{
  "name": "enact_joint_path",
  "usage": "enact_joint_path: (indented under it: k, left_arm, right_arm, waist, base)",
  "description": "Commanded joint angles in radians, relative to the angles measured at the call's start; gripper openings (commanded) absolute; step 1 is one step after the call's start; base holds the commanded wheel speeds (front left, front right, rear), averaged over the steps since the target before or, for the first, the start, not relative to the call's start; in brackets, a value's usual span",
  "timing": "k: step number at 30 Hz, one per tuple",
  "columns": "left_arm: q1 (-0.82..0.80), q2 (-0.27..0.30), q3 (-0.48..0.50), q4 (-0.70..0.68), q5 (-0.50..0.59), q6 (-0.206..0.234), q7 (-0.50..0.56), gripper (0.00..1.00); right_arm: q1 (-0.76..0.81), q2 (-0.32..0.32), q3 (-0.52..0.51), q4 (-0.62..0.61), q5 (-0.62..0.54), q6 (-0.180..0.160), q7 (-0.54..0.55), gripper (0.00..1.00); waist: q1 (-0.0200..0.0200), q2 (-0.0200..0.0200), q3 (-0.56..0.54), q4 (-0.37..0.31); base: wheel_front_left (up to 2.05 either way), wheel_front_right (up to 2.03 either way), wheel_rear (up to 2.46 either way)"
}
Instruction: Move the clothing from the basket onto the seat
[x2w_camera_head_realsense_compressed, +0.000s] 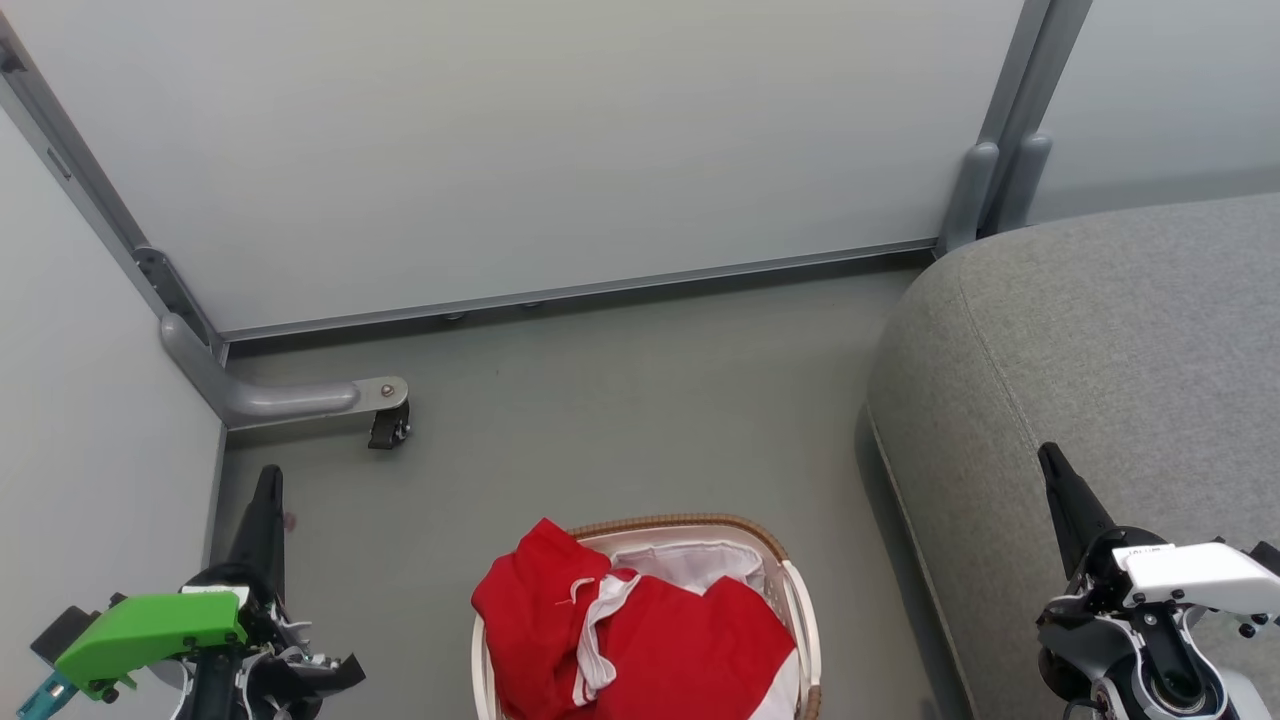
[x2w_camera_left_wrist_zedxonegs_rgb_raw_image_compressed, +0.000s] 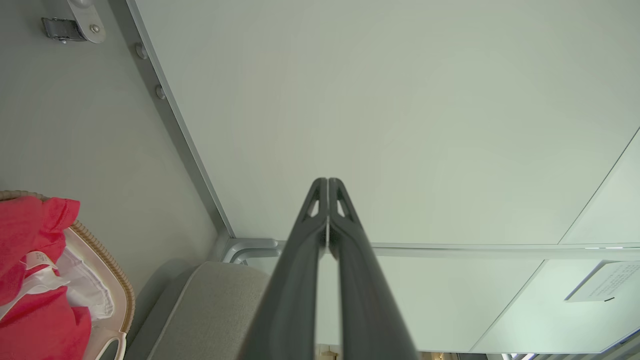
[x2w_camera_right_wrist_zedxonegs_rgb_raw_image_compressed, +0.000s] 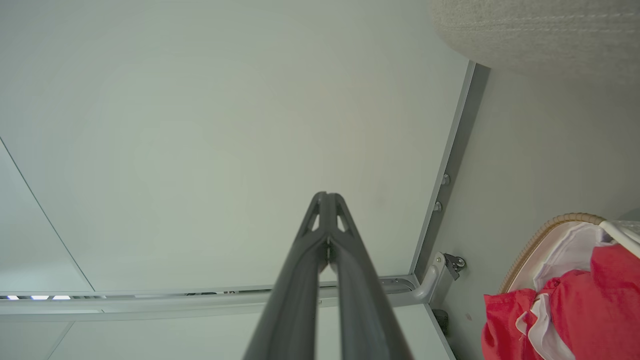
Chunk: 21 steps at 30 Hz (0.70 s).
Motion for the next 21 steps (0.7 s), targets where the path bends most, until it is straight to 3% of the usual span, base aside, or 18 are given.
enact_joint_path:
  k: [1,21]
  left_arm:
    - [0.0,0.0,0.0,0.0,0.0,0.0,0.0,1.0]
    - [0.031,-0.005,-0.079,0.027,0.057,0.001,-0.076,1.0]
  right_arm:
    - [0.0,0.0,0.0,0.0,0.0,0.0,0.0,1.0]
    - [0.024,0.009,0.022,0.051,-0.09,0.0,-0.076,1.0]
  waist:
    - [0.0,0.0,0.0,0.0]
    - [0.0,0.0,0.0,0.0]
  base:
    - [0.0,0.0,0.0]
    - [0.0,0.0,0.0]
